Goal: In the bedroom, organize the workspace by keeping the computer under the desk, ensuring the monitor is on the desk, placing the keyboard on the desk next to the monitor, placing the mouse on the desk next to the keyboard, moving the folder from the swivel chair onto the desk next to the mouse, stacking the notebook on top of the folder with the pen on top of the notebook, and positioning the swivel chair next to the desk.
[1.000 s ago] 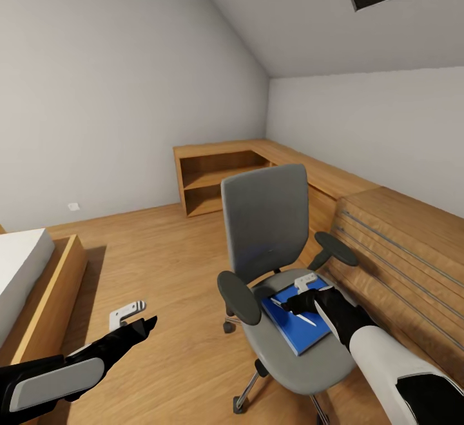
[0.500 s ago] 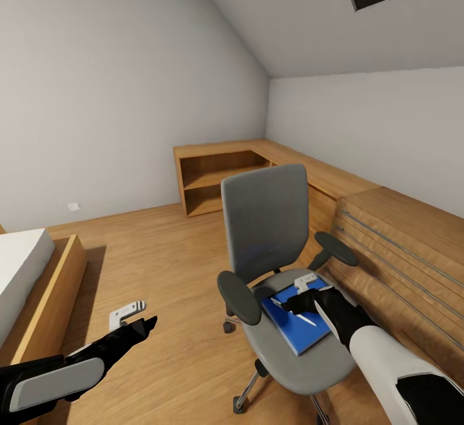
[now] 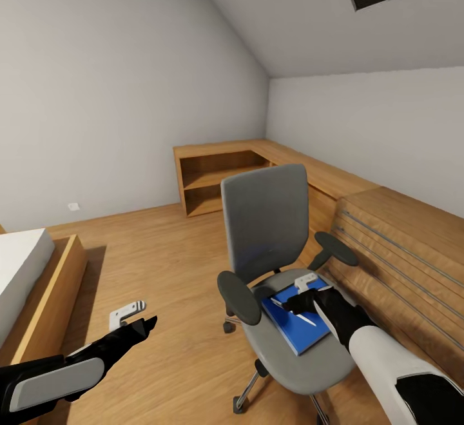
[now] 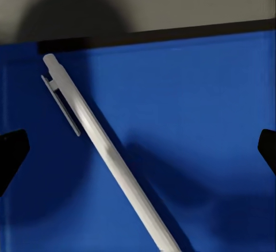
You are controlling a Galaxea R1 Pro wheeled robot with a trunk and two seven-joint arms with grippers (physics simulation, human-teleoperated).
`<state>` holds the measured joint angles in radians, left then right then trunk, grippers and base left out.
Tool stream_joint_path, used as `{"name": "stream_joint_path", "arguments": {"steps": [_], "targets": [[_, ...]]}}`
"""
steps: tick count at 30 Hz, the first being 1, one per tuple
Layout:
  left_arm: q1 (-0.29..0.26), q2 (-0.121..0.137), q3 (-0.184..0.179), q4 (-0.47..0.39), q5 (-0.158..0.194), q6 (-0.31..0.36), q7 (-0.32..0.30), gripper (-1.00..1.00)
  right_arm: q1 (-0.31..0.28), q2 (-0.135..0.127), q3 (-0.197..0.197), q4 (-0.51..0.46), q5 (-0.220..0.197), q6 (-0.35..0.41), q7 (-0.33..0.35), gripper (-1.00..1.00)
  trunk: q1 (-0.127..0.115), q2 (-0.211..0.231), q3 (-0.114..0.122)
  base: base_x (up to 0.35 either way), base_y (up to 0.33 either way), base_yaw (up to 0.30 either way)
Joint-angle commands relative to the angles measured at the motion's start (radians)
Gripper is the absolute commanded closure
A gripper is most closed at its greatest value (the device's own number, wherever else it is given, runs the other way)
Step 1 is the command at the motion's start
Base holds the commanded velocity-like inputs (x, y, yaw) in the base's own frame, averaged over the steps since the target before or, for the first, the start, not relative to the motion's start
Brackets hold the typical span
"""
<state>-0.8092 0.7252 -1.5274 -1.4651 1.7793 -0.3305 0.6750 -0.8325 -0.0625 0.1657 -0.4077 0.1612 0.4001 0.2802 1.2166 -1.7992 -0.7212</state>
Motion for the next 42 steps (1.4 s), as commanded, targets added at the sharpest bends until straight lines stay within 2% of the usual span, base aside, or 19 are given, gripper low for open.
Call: {"name": "stream_joint_path", "arguments": {"steps": [1,10,30,37,42], "targets": [[-0.002,0.000,-0.003,-0.001,0.005,-0.006,0.001,-1.00,0.000,0.000,0.004,-0.002,0.011,0.004,-0.001,-1.00,0.000,-0.001,-0.001,0.000,0.000,0.000],[-0.002,0.000,-0.003,-0.001,0.006,-0.006,0.001,-1.00,0.000,0.002,0.011,-0.001,0.010,0.005,-0.052,-1.00,0.000,-0.001,-0.001,0.000,0.000,0.000],[-0.002,-0.001,-0.003,-0.002,0.005,-0.005,0.001,-1.00,0.000,0.006,0.012,0.000,0.011,0.005,-0.062,-1.00,0.000,-0.001,-0.001,0.000,0.000,0.000],[-0.002,-0.001,-0.003,-0.002,0.005,-0.005,0.001,-1.00,0.000,0.006,0.012,0.000,0.011,0.005,-0.062,-1.00,0.027,-0.050,-0.023,0.000,0.000,0.000],[-0.002,-0.001,-0.003,-0.001,0.005,-0.006,0.001,-1.00,0.000,0.006,0.012,0.000,0.011,0.005,-0.062,-1.00,0.027,-0.050,-0.023,0.000,0.000,0.000]]}}
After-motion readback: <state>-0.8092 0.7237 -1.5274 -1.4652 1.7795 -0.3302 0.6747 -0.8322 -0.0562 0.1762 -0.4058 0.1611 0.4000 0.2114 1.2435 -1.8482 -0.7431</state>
